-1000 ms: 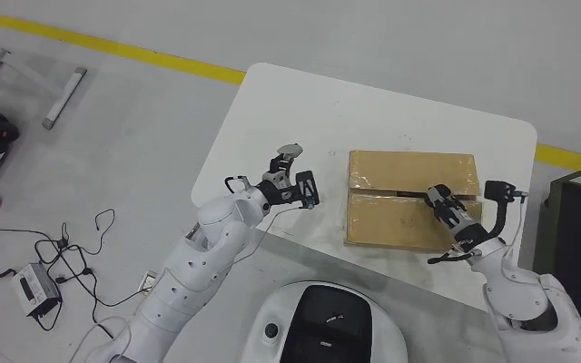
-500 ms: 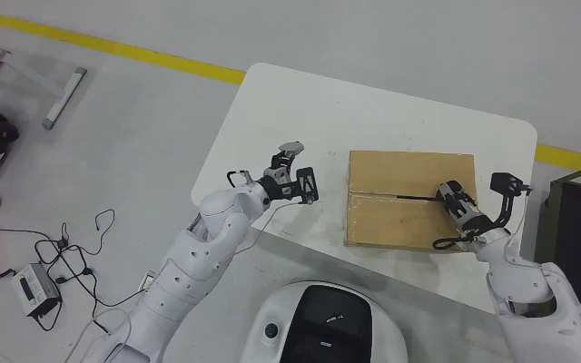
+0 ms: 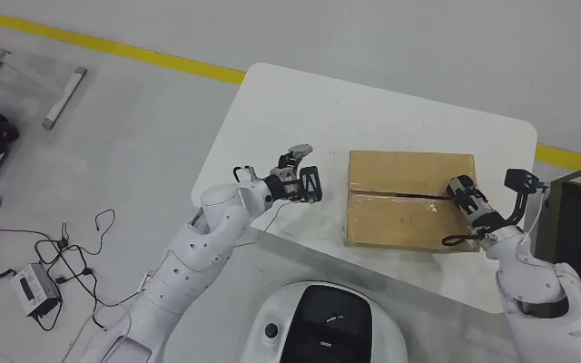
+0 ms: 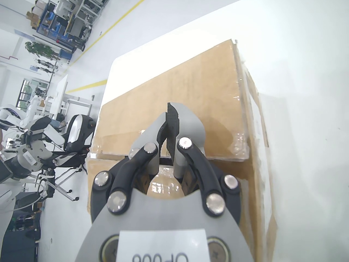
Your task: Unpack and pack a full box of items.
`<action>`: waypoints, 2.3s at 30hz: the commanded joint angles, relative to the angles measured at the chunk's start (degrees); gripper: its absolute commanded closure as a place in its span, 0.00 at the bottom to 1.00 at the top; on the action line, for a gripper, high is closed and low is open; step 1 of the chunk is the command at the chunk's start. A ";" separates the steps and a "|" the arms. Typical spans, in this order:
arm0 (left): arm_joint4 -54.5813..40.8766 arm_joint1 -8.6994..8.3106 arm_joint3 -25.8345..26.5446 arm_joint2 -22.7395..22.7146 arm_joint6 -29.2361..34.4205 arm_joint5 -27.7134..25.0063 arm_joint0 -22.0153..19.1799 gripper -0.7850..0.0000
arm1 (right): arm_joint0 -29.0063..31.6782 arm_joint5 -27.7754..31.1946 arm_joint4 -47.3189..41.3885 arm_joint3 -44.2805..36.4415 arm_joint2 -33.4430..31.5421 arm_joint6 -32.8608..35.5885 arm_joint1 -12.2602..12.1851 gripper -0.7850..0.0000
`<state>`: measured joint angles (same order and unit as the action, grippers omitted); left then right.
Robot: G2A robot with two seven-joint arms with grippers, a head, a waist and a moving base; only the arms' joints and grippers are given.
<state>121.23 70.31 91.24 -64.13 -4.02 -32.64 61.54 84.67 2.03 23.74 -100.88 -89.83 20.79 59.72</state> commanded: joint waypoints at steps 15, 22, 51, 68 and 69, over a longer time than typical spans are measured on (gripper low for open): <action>-11.16 2.70 -9.51 6.29 9.03 -0.65 -5.93 0.58 | -0.17 0.15 2.38 1.80 0.69 0.44 0.33 1.00; -15.65 3.33 -10.82 7.28 11.80 -3.45 -7.44 0.65 | -1.42 -0.06 3.46 2.92 1.76 0.71 0.55 1.00; -26.21 3.58 -7.92 7.49 15.12 -9.90 -6.90 0.00 | -3.36 -0.27 4.57 3.75 2.75 1.37 1.23 1.00; -43.67 4.92 -14.18 7.02 23.50 -5.11 -8.00 0.24 | -3.66 -0.51 5.79 4.59 3.62 1.31 1.63 1.00; -44.41 5.00 -14.54 7.18 24.17 -4.92 -8.12 0.34 | -3.65 -0.52 5.83 4.58 3.60 1.32 1.65 1.00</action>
<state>77.63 75.23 77.10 -57.10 19.44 -37.84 53.51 81.01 1.53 29.52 -96.28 -86.20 22.08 61.35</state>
